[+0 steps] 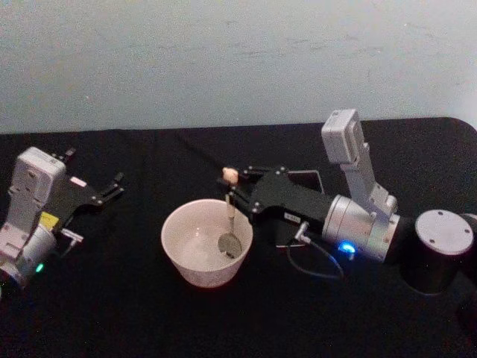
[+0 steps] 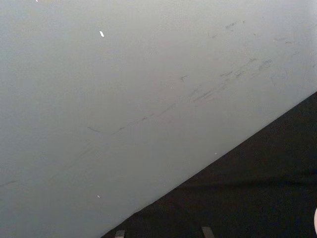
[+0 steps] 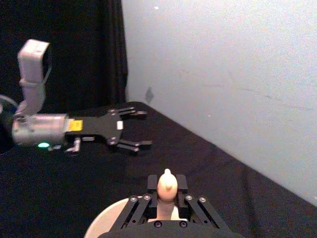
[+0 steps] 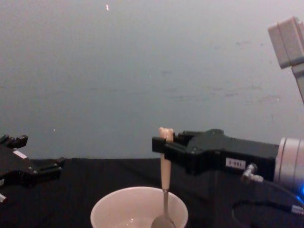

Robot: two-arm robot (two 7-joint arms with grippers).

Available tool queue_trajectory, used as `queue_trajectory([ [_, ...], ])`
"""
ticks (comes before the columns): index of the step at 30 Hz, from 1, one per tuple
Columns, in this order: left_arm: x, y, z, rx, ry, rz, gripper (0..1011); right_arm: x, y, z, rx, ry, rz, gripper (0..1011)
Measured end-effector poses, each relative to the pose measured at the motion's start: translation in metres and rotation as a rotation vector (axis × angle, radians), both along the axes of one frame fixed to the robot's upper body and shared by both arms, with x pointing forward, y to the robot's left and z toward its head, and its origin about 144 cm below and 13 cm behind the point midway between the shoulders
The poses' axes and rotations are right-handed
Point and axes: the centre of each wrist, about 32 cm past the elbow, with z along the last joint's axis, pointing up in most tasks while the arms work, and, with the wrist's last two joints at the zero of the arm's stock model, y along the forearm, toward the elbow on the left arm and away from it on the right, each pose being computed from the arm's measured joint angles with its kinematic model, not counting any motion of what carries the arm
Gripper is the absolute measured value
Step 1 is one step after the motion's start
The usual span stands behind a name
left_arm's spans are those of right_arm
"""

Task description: Pick up the stirring spoon with one hand, stir inside the cup, then place it back in its original position.

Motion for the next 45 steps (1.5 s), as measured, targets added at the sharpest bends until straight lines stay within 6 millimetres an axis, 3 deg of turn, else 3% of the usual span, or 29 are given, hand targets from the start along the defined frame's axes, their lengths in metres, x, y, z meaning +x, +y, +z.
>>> queue_trajectory([
  [10,0.0,0.0,0.0,0.0,0.0,0.0,1001,-0.007,0.015,-0.007,0.0,0.013,0.072,214],
  [24,0.0,0.0,0.0,0.0,0.0,0.0,1001,0.012,0.04,-0.007,0.003,0.001,0.034,214],
  [35,0.0,0.0,0.0,0.0,0.0,0.0,1001,0.02,0.031,-0.001,0.037,-0.005,-0.036,214],
  [45,0.0,0.0,0.0,0.0,0.0,0.0,1001,0.011,0.012,0.012,0.087,0.009,-0.082,214],
])
